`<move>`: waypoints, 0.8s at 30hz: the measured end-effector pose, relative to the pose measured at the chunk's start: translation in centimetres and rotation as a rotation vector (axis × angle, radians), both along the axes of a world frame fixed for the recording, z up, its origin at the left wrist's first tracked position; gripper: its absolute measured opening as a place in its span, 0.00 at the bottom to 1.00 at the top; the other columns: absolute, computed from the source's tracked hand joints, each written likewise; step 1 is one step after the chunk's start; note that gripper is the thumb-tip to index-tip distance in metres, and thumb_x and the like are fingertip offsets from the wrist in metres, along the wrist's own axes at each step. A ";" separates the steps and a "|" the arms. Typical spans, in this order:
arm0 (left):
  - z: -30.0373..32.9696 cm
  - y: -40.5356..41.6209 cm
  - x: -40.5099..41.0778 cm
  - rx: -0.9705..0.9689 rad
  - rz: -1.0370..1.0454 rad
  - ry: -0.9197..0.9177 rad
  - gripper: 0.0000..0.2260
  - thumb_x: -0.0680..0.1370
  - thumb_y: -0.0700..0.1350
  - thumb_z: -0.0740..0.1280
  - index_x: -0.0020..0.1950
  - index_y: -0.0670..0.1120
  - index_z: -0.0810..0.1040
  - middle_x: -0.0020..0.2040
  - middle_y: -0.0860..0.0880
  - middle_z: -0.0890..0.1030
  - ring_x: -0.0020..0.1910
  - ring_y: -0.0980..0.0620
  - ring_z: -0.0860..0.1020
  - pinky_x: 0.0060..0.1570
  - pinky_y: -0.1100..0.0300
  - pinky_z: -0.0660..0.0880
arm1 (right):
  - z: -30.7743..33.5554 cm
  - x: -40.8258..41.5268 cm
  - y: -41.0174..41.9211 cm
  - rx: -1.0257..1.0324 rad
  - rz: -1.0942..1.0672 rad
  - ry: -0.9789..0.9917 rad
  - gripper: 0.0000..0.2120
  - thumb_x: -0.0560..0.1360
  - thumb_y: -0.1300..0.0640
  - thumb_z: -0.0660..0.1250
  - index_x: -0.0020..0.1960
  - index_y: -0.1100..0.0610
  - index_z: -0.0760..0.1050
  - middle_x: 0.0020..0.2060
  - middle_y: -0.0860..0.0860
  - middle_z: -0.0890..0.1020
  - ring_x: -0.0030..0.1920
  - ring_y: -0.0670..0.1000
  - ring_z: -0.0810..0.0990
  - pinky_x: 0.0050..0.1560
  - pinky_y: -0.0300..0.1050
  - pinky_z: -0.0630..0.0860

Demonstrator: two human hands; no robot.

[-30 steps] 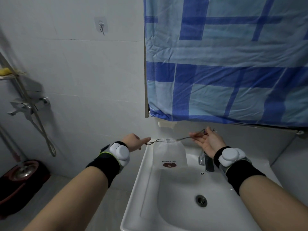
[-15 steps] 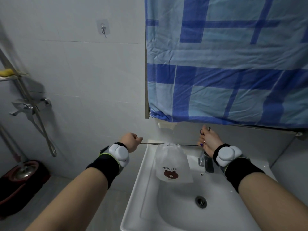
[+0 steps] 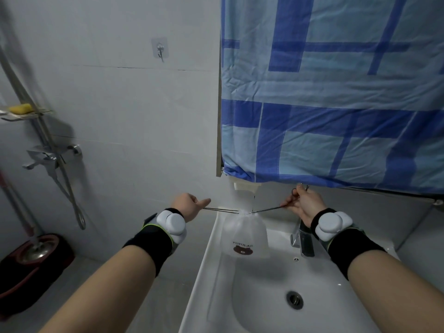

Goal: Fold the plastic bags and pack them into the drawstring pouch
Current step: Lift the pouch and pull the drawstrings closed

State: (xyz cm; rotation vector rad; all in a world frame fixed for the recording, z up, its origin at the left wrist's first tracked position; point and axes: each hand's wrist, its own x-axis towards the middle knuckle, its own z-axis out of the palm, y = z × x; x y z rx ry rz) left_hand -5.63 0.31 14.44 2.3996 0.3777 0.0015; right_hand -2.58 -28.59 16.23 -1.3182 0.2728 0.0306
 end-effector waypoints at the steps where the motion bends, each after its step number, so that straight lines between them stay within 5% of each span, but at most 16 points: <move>1: 0.3 0.3 0.0 -0.020 0.012 -0.021 0.26 0.73 0.58 0.68 0.26 0.47 0.57 0.25 0.49 0.60 0.27 0.48 0.60 0.30 0.56 0.57 | 0.4 0.0 0.3 -0.002 0.013 -0.006 0.17 0.82 0.54 0.52 0.36 0.59 0.65 0.30 0.57 0.70 0.33 0.57 0.74 0.45 0.54 0.76; 7: 4.0 2.3 0.3 -0.315 0.078 -0.124 0.27 0.71 0.60 0.69 0.27 0.48 0.57 0.26 0.49 0.57 0.26 0.48 0.57 0.30 0.57 0.57 | 3.0 1.3 3.9 -0.101 0.056 -0.028 0.15 0.81 0.53 0.56 0.36 0.57 0.68 0.31 0.53 0.70 0.31 0.51 0.71 0.39 0.48 0.76; 12: 8.3 4.2 0.8 -0.638 -0.004 -0.201 0.17 0.77 0.47 0.67 0.31 0.48 0.65 0.30 0.48 0.64 0.26 0.52 0.60 0.22 0.67 0.62 | 6.2 1.1 8.8 -0.180 0.190 -0.115 0.16 0.80 0.52 0.58 0.35 0.57 0.69 0.29 0.54 0.71 0.29 0.52 0.69 0.35 0.46 0.73; 17: 13.9 5.9 1.0 -0.835 -0.043 -0.322 0.02 0.78 0.41 0.64 0.48 0.45 0.71 0.34 0.49 0.74 0.29 0.56 0.69 0.26 0.68 0.71 | 10.5 1.0 14.0 -0.124 0.343 -0.200 0.12 0.79 0.54 0.61 0.41 0.60 0.74 0.27 0.53 0.73 0.25 0.49 0.75 0.34 0.43 0.78; 24: 19.9 7.8 1.2 -0.874 -0.121 -0.422 0.18 0.75 0.36 0.68 0.63 0.44 0.68 0.47 0.46 0.80 0.38 0.53 0.77 0.37 0.62 0.79 | 16.9 1.7 19.9 -0.084 0.550 -0.284 0.11 0.78 0.58 0.60 0.53 0.62 0.77 0.39 0.55 0.79 0.38 0.57 0.81 0.49 0.51 0.80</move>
